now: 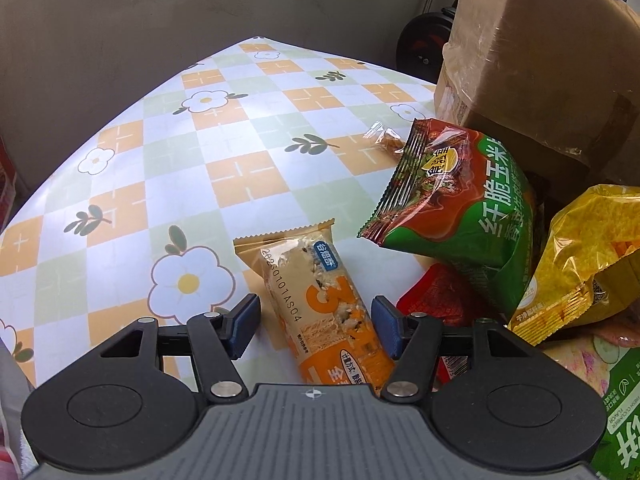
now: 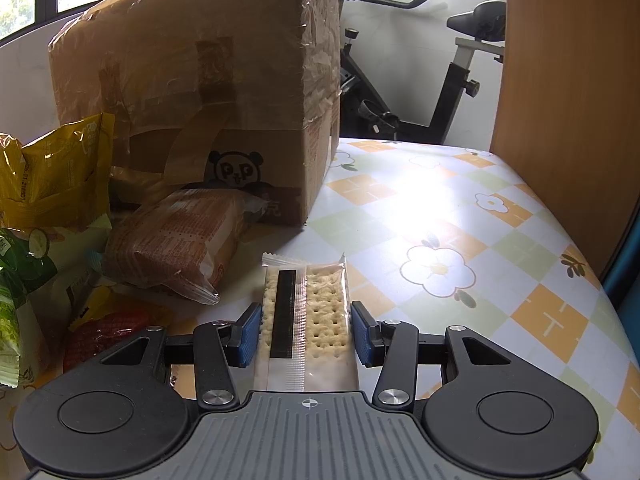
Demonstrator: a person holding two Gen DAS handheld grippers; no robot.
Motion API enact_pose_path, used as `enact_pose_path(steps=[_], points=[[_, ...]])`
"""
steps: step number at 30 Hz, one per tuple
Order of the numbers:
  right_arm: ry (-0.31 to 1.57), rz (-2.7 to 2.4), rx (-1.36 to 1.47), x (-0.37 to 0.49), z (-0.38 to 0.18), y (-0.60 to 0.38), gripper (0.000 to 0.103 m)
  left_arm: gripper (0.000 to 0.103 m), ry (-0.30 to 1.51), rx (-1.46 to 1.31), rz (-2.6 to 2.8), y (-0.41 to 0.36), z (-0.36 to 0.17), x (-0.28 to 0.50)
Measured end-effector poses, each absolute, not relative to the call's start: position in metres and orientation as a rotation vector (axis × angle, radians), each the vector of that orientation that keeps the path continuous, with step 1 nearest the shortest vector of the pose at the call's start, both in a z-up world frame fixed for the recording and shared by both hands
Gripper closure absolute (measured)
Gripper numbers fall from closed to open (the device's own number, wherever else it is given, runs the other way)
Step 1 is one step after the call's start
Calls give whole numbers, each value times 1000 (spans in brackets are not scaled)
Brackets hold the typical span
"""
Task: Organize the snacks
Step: 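Close the left tool on the granola bar while the right tool grasps the cracker pack, then lift both snacks over the open box and open both tools to drop them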
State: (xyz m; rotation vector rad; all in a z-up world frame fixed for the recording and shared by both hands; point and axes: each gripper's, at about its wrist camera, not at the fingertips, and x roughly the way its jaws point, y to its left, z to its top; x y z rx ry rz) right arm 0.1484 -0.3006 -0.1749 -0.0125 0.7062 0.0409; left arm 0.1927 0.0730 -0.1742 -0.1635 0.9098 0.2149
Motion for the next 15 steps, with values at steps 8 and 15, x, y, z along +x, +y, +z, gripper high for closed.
enact_pose_path(steps=[8, 15], points=[[705, 46, 13, 149, -175, -304, 60, 60, 878, -193, 175, 84, -165, 177], [714, 28, 57, 144, -168, -310, 60, 60, 794, -197, 128, 90, -132, 164]])
